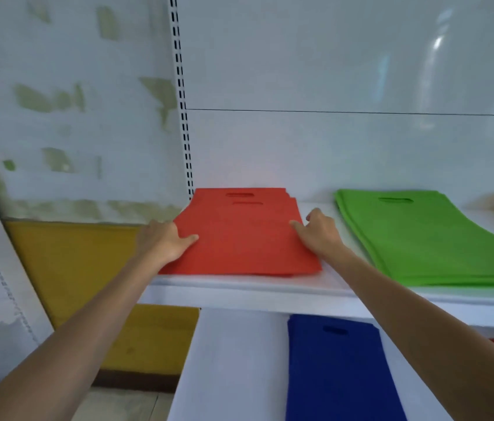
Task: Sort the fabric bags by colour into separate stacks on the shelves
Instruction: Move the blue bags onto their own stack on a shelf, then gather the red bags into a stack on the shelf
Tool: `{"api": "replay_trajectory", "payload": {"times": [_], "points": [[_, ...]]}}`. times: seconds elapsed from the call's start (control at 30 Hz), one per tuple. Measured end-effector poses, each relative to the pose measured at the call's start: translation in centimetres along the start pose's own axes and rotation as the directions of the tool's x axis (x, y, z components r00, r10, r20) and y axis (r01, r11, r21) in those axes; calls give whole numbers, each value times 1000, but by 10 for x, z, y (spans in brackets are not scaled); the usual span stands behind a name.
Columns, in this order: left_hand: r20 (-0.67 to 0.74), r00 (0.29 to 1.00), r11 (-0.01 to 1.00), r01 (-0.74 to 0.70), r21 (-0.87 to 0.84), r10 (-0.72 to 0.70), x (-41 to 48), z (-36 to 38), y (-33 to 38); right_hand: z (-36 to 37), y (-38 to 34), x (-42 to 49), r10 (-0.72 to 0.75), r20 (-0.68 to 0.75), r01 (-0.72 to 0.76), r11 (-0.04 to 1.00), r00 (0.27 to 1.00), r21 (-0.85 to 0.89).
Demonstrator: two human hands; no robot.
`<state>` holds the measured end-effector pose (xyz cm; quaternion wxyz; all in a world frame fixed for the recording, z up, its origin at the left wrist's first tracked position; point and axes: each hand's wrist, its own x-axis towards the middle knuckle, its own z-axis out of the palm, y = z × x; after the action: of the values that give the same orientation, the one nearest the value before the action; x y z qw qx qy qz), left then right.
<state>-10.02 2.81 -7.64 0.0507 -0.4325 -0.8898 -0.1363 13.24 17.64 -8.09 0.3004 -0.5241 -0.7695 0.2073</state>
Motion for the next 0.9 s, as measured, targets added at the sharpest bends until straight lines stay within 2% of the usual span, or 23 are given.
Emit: {"api": "replay_trajectory", "payload": {"times": [0.1,0.23,0.33,0.47,0.6,0.77,0.9], "points": [[-5,1000,996,-1,-84,1,22,-1,-9,13,-8,31,97,36,-98,995,995,23],[53,998,959,30,-281,-16,40,-2,-17,16,-8,51,217,30,-219,970,976,110],[-15,1000,916,16,-400,-24,45,-1,-14,19,-10,52,197,41,-201,973,979,114],[-64,997,922,-62,-381,41,47,2,-2,20,-14,42,57,-151,-39,992,987,117],[-156,982,904,-164,-395,109,43,1,19,-1,-15,27,3,-297,48,985,955,166],[-330,900,774,-419,-475,285,14,-12,94,-74,23,-10,-6,-447,100,977,894,187],[-376,807,644,-591,-486,456,-27,-8,185,-157,88,-60,12,-555,28,998,832,64]]}}
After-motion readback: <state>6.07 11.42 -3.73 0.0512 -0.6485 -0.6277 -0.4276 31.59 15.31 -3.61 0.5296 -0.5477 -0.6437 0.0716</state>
